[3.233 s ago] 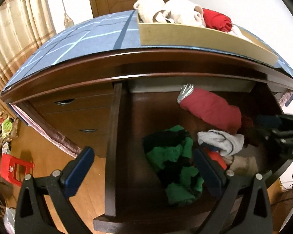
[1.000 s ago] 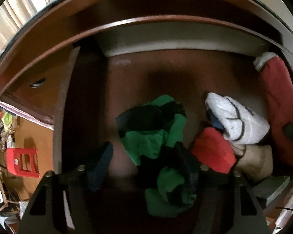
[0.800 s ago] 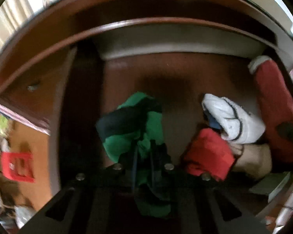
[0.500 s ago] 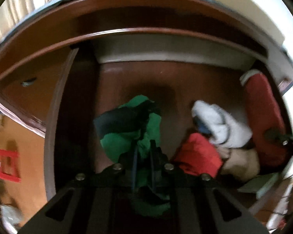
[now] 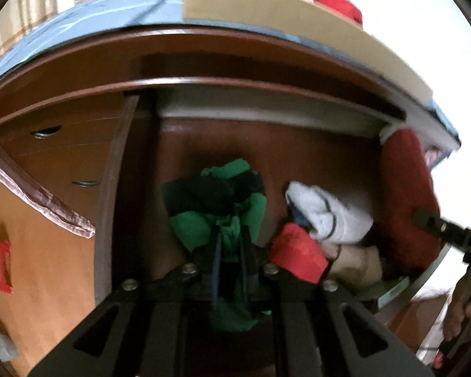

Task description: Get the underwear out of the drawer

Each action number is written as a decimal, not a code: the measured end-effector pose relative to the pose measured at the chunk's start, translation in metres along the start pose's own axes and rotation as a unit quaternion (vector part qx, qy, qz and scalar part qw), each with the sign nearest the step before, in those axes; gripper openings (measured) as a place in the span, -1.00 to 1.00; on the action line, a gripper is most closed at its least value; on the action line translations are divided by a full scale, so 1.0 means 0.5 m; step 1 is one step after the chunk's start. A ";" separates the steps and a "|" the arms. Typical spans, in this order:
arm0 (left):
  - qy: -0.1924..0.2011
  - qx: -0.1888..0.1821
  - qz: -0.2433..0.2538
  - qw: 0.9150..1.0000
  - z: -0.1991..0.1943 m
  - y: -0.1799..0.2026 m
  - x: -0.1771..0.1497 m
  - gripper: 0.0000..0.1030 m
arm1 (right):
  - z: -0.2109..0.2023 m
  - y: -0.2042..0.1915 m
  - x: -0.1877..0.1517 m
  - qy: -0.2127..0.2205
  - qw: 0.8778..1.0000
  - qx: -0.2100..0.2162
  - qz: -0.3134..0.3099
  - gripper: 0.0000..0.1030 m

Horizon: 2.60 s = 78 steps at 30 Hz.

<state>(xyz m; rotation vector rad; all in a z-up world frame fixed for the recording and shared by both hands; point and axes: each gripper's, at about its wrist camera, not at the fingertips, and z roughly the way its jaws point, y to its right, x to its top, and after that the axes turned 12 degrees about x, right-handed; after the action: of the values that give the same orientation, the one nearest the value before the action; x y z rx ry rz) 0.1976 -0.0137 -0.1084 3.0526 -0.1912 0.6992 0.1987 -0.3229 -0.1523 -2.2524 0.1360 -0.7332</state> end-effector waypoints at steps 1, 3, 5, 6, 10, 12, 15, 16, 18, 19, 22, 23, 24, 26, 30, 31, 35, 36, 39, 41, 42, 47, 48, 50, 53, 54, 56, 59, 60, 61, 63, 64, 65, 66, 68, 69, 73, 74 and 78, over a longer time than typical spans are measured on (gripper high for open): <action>-0.008 -0.002 -0.004 1.000 0.003 -0.001 0.000 -0.79 | 0.000 -0.001 0.000 -0.001 1.000 0.000 -0.001 -0.45; -0.028 -0.008 -0.016 0.999 0.017 0.000 0.003 -0.59 | 0.001 -0.002 -0.004 -0.002 1.000 0.002 0.001 -0.44; -0.048 0.002 -0.015 0.999 0.038 0.005 0.007 -0.10 | 0.007 -0.003 -0.004 -0.003 1.000 0.005 0.003 -0.45; -0.059 0.007 -0.015 0.998 0.049 0.007 0.008 0.02 | 0.009 -0.003 -0.005 -0.004 1.000 0.008 0.005 -0.44; -0.125 0.002 -0.030 0.992 0.086 0.016 0.008 0.23 | 0.010 -0.008 -0.003 -0.002 1.000 0.010 -0.001 -0.44; -0.133 0.023 -0.015 0.991 0.100 0.028 0.006 0.23 | 0.005 -0.011 0.000 -0.001 1.000 0.011 -0.006 -0.44; -0.131 0.027 -0.011 0.991 0.103 0.030 0.002 0.06 | 0.001 -0.010 0.003 0.001 1.000 0.016 -0.005 -0.44; -0.128 0.033 -0.008 0.991 0.104 0.032 0.000 -0.15 | -0.001 -0.008 0.003 0.001 1.000 0.017 -0.004 -0.44; -0.120 0.033 -0.006 0.992 0.102 0.032 -0.003 -0.28 | -0.003 -0.002 0.001 0.002 1.000 0.017 0.001 -0.44; -0.110 0.029 -0.007 0.993 0.098 0.031 -0.005 -0.37 | -0.003 0.001 0.000 0.002 1.000 0.018 0.004 -0.44; -0.078 0.006 -0.031 0.996 0.079 0.017 -0.011 -0.46 | -0.009 0.006 0.000 0.008 1.000 0.023 0.017 -0.44; -0.071 -0.002 -0.037 0.997 0.073 0.014 -0.012 -0.47 | -0.012 0.007 0.001 0.011 0.999 0.024 0.019 -0.44; -0.062 -0.006 -0.039 0.997 0.063 0.012 -0.014 -0.47 | -0.018 0.006 0.002 0.015 0.999 0.024 0.020 -0.44; -0.045 -0.007 -0.036 0.998 0.042 0.009 -0.016 -0.48 | -0.027 0.004 0.003 0.021 0.999 0.024 0.020 -0.44; -0.017 -0.026 -0.028 0.999 -0.010 0.005 -0.028 -0.48 | -0.044 -0.007 0.007 0.028 0.999 0.036 0.023 -0.44; -0.012 -0.031 -0.026 0.999 -0.022 0.004 -0.032 -0.48 | -0.048 -0.012 0.007 0.029 0.999 0.038 0.022 -0.44; 0.009 -0.049 -0.002 0.999 -0.064 0.004 -0.043 -0.48 | -0.061 -0.039 0.006 0.033 0.998 0.049 0.013 -0.44; 0.015 -0.052 0.004 0.999 -0.072 0.008 -0.043 -0.48 | -0.064 -0.044 0.007 0.034 0.998 0.051 0.012 -0.44; 0.036 -0.053 0.020 0.998 -0.100 0.023 -0.034 -0.48 | -0.073 -0.063 0.004 0.039 0.997 0.059 0.005 -0.44; 0.048 -0.060 0.025 0.997 -0.115 0.024 -0.033 -0.48 | -0.080 -0.075 0.003 0.042 0.997 0.063 0.000 -0.44; 0.053 -0.063 0.026 0.996 -0.123 0.024 -0.033 -0.48 | -0.082 -0.081 0.005 0.043 0.997 0.064 -0.002 -0.44; 0.071 -0.080 0.029 0.994 -0.160 0.024 -0.029 -0.49 | -0.091 -0.097 0.002 0.044 0.996 0.081 -0.001 -0.44; 0.077 -0.080 0.031 0.993 -0.168 0.025 -0.029 -0.51 | -0.094 -0.097 0.002 0.044 0.995 0.086 0.000 -0.44; 0.089 -0.084 0.033 0.992 -0.189 0.027 -0.028 -0.60 | -0.094 -0.107 0.006 0.043 0.995 0.095 -0.004 -0.44; 0.106 -0.076 0.038 0.991 -0.201 0.023 -0.024 -0.75 | -0.091 -0.126 0.014 0.046 0.995 0.086 -0.023 -0.44; 0.103 -0.068 0.041 0.991 -0.196 0.022 -0.023 -0.75 | -0.090 -0.127 0.015 0.047 0.995 0.084 -0.022 -0.44; 0.089 -0.057 0.041 0.994 -0.181 0.016 -0.023 -0.74 | -0.086 -0.121 0.015 0.044 0.995 0.089 -0.015 -0.44; 0.065 -0.036 0.046 0.996 -0.155 0.005 -0.017 -0.56 | -0.082 -0.114 0.010 0.040 0.995 0.085 -0.013 -0.44; 0.051 -0.028 0.054 0.997 -0.140 0.004 -0.012 -0.47 | -0.081 -0.111 0.009 0.040 0.996 0.085 -0.012 -0.44; 0.040 -0.022 0.054 0.997 -0.128 0.003 -0.010 -0.21 | -0.080 -0.107 0.008 0.039 0.996 0.085 -0.009 -0.44; 0.016 -0.027 0.050 0.998 -0.103 0.001 -0.005 0.21 | -0.076 -0.099 0.010 0.036 0.996 0.086 -0.003 -0.44; 0.008 -0.031 0.049 0.998 -0.094 0.000 -0.004 0.24 | -0.075 -0.095 0.011 0.036 0.996 0.086 -0.002 -0.44; -0.002 -0.028 0.055 0.998 -0.083 0.002 -0.001 0.24 | -0.073 -0.094 0.012 0.035 0.996 0.086 -0.001 -0.44; -0.006 -0.021 0.067 0.998 -0.075 0.006 0.000 0.24 | -0.071 -0.091 0.012 0.034 0.996 0.086 -0.001 -0.44; -0.020 -0.002 0.102 0.995 -0.059 0.020 -0.001 0.23 | -0.064 -0.085 0.015 0.031 0.996 0.087 0.004 -0.44; -0.029 -0.001 0.116 0.993 -0.052 0.027 -0.003 0.23 | -0.062 -0.082 0.016 0.029 0.996 0.088 0.005 -0.44; -0.067 0.007 0.135 0.989 -0.021 0.041 -0.008 0.24 | -0.057 -0.069 0.022 0.029 0.996 0.088 0.013 -0.44; -0.075 0.010 0.138 0.988 -0.012 0.044 -0.006 0.24 | -0.056 -0.065 0.023 0.030 0.996 0.089 0.015 -0.44; -0.104 0.009 0.152 0.983 0.025 0.057 0.002 0.24 | -0.047 -0.052 0.030 0.027 0.995 0.091 0.026 -0.44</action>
<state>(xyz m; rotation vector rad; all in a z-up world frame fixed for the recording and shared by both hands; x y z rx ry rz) 0.2006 -0.0424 -0.1197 3.1417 -0.6678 0.3828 0.1953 -0.3236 -0.1142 -2.0504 0.1464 -0.7484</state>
